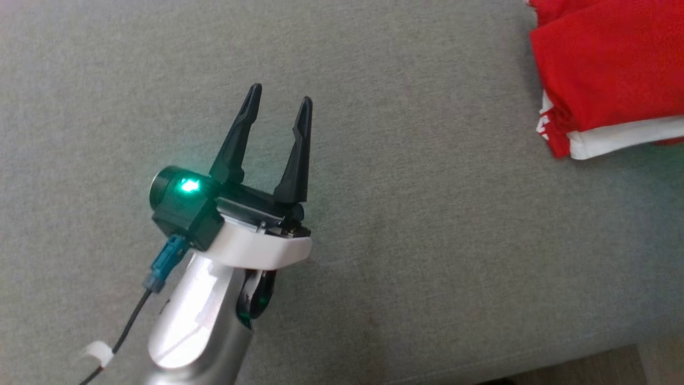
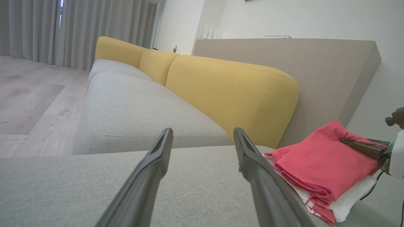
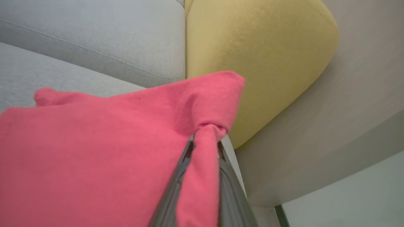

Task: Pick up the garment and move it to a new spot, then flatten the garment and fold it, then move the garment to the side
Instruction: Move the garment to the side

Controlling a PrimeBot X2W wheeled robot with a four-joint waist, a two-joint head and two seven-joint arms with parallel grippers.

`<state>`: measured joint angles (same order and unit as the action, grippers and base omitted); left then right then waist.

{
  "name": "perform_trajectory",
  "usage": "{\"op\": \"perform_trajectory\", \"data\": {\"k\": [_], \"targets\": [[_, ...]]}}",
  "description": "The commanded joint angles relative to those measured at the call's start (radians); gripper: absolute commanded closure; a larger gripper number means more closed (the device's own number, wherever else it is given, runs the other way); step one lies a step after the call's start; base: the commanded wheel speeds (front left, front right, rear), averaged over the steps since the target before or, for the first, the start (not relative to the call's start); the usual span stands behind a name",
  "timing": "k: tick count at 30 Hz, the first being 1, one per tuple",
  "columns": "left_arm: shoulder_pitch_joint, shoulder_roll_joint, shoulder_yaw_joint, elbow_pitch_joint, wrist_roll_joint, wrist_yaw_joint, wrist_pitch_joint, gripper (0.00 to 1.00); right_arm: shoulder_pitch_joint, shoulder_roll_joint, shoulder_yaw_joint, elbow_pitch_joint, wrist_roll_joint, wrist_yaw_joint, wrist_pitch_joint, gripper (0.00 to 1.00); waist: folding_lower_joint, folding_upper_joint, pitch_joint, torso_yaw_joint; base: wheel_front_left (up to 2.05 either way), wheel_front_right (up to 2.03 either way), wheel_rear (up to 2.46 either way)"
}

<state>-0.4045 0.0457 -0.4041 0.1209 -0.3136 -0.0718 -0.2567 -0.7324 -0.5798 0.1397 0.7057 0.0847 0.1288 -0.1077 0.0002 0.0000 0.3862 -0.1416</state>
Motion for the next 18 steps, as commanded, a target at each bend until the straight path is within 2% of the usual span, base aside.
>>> {"op": "perform_trajectory", "data": {"k": [1, 11, 12, 13, 18], "targets": [[-0.027, 0.004, 0.019, -0.031, 0.010, -0.005, -0.005, 0.00, -0.016, -0.037, -0.009, -0.009, -0.003, 0.002, 0.000, 1.00, -0.0002, 0.0000, 0.016, 0.012, 0.00, 0.00, 0.00], [-0.039, 0.004, 0.040, -0.023, 0.015, -0.014, -0.005, 0.00, -0.049, -0.027, -0.104, 0.121, -0.054, 0.002, -0.006, 1.00, -0.0002, 0.0000, 0.048, 0.040, 0.00, 0.00, 0.00], [-0.038, 0.004, 0.043, -0.022, 0.016, -0.015, -0.005, 0.00, -0.052, -0.023, -0.113, 0.128, -0.061, 0.002, -0.012, 0.30, -0.0002, 0.0000, 0.046, 0.040, 0.00, 0.00, 0.00], [-0.036, 0.004, 0.047, -0.021, 0.016, -0.016, -0.005, 0.00, -0.056, -0.020, -0.126, 0.133, -0.067, 0.002, -0.019, 0.00, -0.0002, 0.0000, 0.044, 0.040, 0.00, 0.00, 0.00], [-0.023, 0.004, 0.069, -0.018, 0.017, -0.017, -0.005, 0.00, -0.067, 0.014, -0.170, 0.132, -0.106, 0.002, -0.048, 0.00, -0.0002, 0.0000, 0.009, 0.032, 0.00, 0.00, 0.00]]}}
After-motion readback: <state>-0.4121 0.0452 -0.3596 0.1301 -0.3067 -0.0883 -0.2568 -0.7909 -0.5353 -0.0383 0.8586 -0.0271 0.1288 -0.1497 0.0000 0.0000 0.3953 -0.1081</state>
